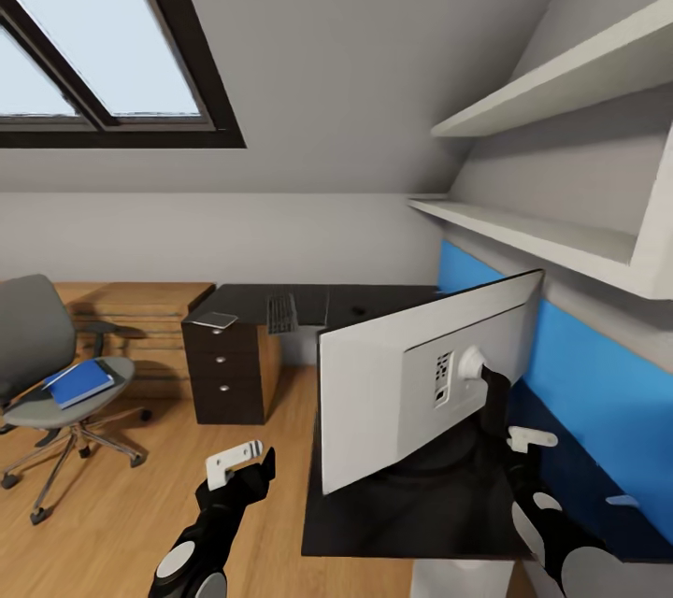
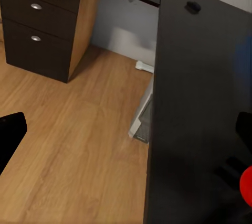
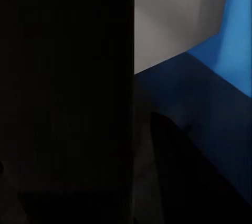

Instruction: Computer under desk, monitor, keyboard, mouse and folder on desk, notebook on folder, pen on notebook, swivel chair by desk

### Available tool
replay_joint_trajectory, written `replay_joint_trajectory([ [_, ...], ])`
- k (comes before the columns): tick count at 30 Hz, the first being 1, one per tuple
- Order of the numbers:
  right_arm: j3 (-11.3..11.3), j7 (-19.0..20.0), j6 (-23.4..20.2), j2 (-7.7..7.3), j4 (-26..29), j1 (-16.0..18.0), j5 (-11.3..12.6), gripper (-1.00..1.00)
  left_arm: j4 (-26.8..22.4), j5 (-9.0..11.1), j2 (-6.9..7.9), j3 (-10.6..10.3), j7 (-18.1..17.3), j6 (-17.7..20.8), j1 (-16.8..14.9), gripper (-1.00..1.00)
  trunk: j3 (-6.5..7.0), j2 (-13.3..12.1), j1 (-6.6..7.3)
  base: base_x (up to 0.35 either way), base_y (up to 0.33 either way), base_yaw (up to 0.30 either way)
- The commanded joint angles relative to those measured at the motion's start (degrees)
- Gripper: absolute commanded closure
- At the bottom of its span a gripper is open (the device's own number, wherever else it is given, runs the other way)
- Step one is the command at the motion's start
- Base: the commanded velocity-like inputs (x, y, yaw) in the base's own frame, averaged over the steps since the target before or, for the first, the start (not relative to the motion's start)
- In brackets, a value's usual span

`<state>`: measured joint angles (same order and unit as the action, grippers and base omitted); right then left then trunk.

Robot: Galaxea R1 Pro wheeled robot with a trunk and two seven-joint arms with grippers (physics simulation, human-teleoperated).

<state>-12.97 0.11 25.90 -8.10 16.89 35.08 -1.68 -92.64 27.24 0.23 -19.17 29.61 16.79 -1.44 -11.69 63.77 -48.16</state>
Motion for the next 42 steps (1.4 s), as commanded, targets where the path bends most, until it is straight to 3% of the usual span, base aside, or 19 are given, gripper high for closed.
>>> replay_joint_trajectory([
  [1,-0.46,-0.03,0.2,0.01,-0.07,0.08,0.01,1.0,-0.09,0.36,0.03,-0.09,0.45,0.18,-0.06,-1.0,-0.07,0.05,-0.03,0.247,-0.183,0.0],
  [23,-0.41,-0.03,0.2,0.01,-0.1,0.08,0.01,1.0,-0.09,0.36,0.03,-0.14,0.45,0.12,-0.06,-1.0,-0.07,0.05,-0.03,0.288,-0.024,0.0],
  [42,-0.16,0.55,0.35,0.1,-0.01,0.08,-0.01,1.0,-0.09,0.36,-0.06,-0.27,0.54,0.18,-0.06,-1.0,-0.07,0.05,-0.03,0.019,0.0,0.0],
])
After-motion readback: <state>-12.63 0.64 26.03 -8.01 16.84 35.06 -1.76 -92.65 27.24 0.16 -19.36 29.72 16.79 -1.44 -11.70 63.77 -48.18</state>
